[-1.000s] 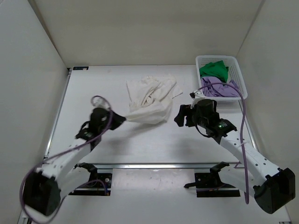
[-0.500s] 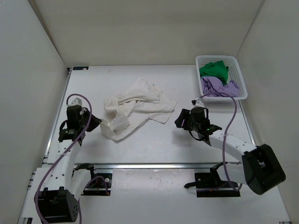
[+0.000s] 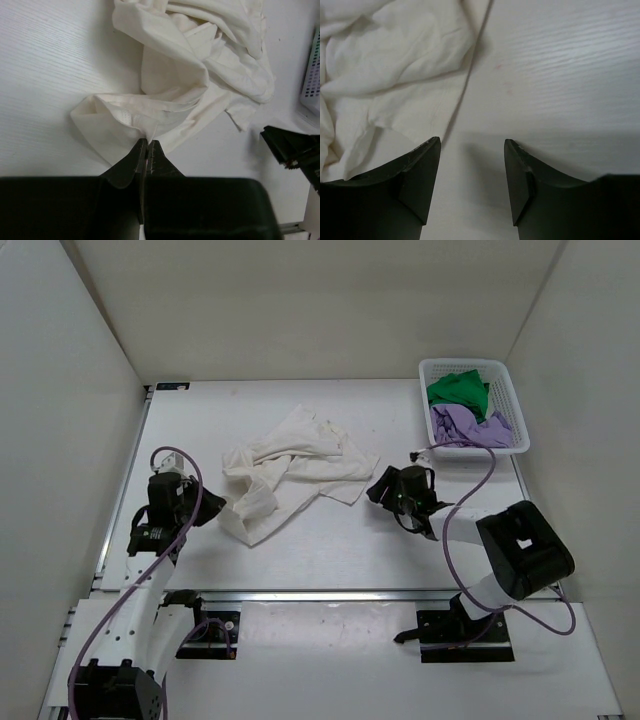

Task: Fold and stack the t-shirts
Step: Flatten out the tshirt

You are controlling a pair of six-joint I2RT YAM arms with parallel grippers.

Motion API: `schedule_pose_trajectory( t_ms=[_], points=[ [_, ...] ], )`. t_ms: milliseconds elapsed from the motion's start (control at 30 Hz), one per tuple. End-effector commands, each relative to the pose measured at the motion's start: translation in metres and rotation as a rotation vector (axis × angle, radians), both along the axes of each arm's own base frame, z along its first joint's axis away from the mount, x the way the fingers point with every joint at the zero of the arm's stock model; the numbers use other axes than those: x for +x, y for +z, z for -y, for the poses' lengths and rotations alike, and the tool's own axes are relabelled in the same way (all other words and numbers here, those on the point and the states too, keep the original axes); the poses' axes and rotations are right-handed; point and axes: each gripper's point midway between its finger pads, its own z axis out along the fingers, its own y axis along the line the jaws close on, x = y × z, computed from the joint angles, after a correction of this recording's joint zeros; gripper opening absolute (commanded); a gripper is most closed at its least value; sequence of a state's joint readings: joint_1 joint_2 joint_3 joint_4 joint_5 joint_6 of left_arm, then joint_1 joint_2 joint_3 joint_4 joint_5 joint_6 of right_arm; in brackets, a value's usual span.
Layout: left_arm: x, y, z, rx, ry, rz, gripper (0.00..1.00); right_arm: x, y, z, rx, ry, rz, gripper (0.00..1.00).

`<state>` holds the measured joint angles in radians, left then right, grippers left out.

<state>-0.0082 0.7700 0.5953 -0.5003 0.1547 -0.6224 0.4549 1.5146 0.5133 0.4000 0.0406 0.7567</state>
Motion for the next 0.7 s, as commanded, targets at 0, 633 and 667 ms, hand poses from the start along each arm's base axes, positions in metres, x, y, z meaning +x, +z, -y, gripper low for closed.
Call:
schedule_pose_trajectory(
  t_ms=[0,633,667],
  points=[
    [0.0,0.004,0.009,0.002,-0.048,0.032,0.0,0.049,0.031,0.032,0.032,-0.154,0.116,0.51],
    [0.002,-0.002,0.025,-0.038,-0.105,0.066,0.0,0.118,-0.018,0.04,-0.018,-0.184,-0.046,0.32],
    [0.003,0.001,0.026,-0.047,-0.105,0.069,0.0,0.121,-0.014,0.036,-0.014,-0.175,-0.044,0.29]
  ],
)
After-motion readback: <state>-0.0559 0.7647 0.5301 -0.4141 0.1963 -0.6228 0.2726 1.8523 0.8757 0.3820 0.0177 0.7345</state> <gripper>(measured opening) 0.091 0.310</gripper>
